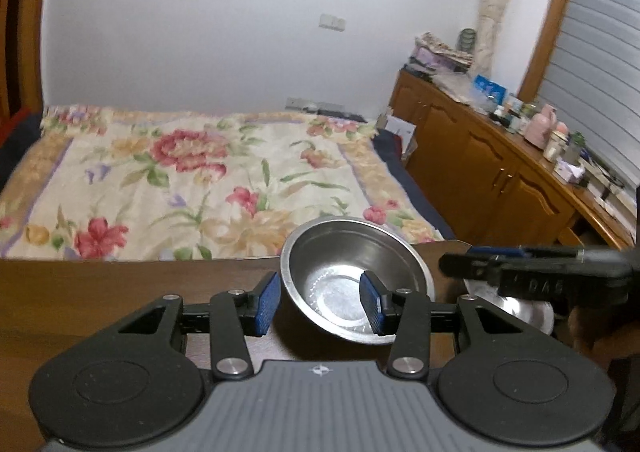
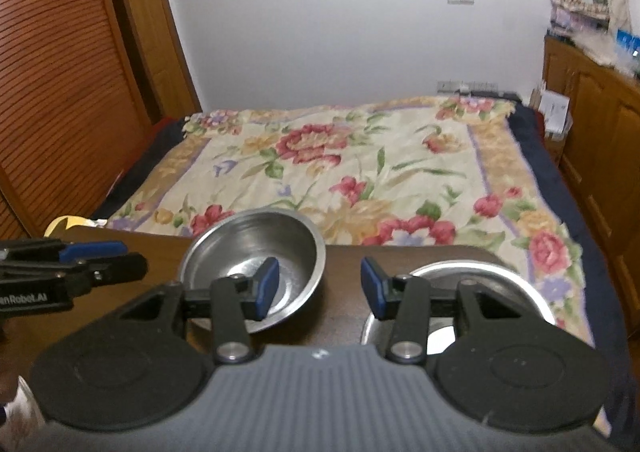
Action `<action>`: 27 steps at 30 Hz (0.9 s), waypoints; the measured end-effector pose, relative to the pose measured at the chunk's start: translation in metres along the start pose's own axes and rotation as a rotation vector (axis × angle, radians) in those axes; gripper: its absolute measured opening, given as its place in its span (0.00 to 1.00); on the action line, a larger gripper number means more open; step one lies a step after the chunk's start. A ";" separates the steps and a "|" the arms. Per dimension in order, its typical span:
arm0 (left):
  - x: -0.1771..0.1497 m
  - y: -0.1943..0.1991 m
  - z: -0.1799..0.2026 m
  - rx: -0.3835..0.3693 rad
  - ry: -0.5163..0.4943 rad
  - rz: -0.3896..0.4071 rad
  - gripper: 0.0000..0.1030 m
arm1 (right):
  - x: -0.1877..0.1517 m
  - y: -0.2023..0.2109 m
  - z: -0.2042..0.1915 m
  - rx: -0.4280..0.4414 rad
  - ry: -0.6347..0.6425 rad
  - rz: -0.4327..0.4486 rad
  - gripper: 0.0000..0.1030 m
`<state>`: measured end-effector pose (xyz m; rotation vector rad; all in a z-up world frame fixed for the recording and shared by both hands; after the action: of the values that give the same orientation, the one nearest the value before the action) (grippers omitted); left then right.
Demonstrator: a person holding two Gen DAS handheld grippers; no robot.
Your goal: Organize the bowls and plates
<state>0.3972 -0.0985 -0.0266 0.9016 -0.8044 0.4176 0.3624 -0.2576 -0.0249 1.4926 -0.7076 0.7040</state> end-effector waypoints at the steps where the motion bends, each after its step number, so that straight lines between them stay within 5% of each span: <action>1: 0.000 -0.006 -0.001 -0.003 0.013 -0.004 0.44 | 0.000 -0.006 0.000 0.000 0.001 -0.008 0.45; 12: -0.001 -0.041 -0.021 0.050 0.047 -0.040 0.39 | 0.003 -0.031 -0.007 0.044 -0.004 -0.061 0.45; 15: -0.004 -0.044 -0.023 0.045 0.053 -0.062 0.30 | 0.001 -0.034 -0.007 0.051 -0.006 -0.085 0.44; 17: -0.005 -0.045 -0.023 0.043 0.056 -0.072 0.20 | 0.001 -0.036 -0.005 0.064 -0.014 -0.098 0.40; 27: -0.004 -0.024 -0.013 0.009 0.045 -0.083 0.16 | -0.007 -0.028 -0.010 0.095 -0.043 -0.149 0.20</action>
<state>0.4157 -0.1014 -0.0470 0.9280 -0.7221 0.3677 0.3798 -0.2464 -0.0475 1.6334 -0.5953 0.6009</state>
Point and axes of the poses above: each gripper's, at about its wrist camera, not at the fingertips, and y roughly against the way its jaws point, z to its right, x to its top, the point moved 3 cm from there along -y, roughly the way its jaws point, and after that the axes turned 12 degrees about -x, right-handed, at the moved point
